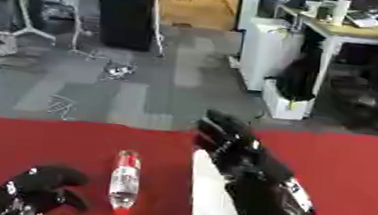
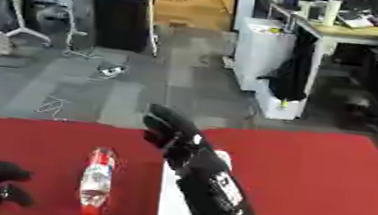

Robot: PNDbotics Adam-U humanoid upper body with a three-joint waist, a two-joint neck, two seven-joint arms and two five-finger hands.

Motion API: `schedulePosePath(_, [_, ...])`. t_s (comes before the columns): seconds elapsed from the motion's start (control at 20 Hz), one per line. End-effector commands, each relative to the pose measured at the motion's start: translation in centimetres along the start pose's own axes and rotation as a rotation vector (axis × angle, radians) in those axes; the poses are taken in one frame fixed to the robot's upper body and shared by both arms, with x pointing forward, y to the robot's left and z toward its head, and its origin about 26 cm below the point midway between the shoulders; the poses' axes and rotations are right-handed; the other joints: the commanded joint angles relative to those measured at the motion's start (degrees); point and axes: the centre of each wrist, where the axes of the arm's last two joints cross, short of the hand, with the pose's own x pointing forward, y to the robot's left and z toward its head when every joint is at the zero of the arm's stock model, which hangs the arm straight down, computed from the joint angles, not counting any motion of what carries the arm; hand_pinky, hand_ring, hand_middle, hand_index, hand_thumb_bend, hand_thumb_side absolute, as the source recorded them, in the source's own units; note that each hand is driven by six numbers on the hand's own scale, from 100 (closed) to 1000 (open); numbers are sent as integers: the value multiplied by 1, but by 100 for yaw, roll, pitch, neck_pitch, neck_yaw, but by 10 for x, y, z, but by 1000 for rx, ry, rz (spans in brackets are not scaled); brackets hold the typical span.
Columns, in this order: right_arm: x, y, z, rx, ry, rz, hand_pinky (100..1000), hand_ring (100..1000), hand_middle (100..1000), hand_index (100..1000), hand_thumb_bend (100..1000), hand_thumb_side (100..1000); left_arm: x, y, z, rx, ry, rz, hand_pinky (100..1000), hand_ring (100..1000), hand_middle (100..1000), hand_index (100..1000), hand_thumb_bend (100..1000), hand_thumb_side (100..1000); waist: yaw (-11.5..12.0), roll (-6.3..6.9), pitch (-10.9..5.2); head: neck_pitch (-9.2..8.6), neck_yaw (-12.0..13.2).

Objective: Pick up objects on the table and place them in the box.

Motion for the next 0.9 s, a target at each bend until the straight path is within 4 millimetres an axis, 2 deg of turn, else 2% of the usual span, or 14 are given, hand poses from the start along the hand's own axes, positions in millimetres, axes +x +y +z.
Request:
schedulePosePath(0.05, [8,1,-11,9,-80,7,912,958,977,1000,100,1000,7,3,-8,-36,-65,-22,559,784,748,827,266,876,14,-5,-63,114,34])
schedulePosePath(0.2, [7,3,-13,11,-103,7,898,943,970,1000,100,1000,8,4,-11,-42,-97,-18,522,760,734,823,267,870,25,-7,-61,331,151])
schedulePosePath(0.4, [6,5,-13,17,-102,5,888,929,969,1000,100,1000,7,2,-11,-27,-100,-9,503,748,724,817,271,868,38,-4,-35,468,209])
schedulePosePath(0.55, [6,5,-12,23,-97,5,882,924,970,1000,100,1000,7,0,-11,-24,-100,-5,495,742,713,806,269,866,43,6,-2,640,200])
schedulePosePath(0.65, [7,4,-12,26,-94,6,880,922,970,1000,100,1000,6,0,-11,-25,-92,-5,484,740,709,802,258,863,44,7,15,627,213])
schedulePosePath(0.9, [7,3,-9,32,-78,12,879,922,972,1000,100,1000,8,4,-9,6,57,-48,428,724,690,795,204,878,76,40,39,530,240])
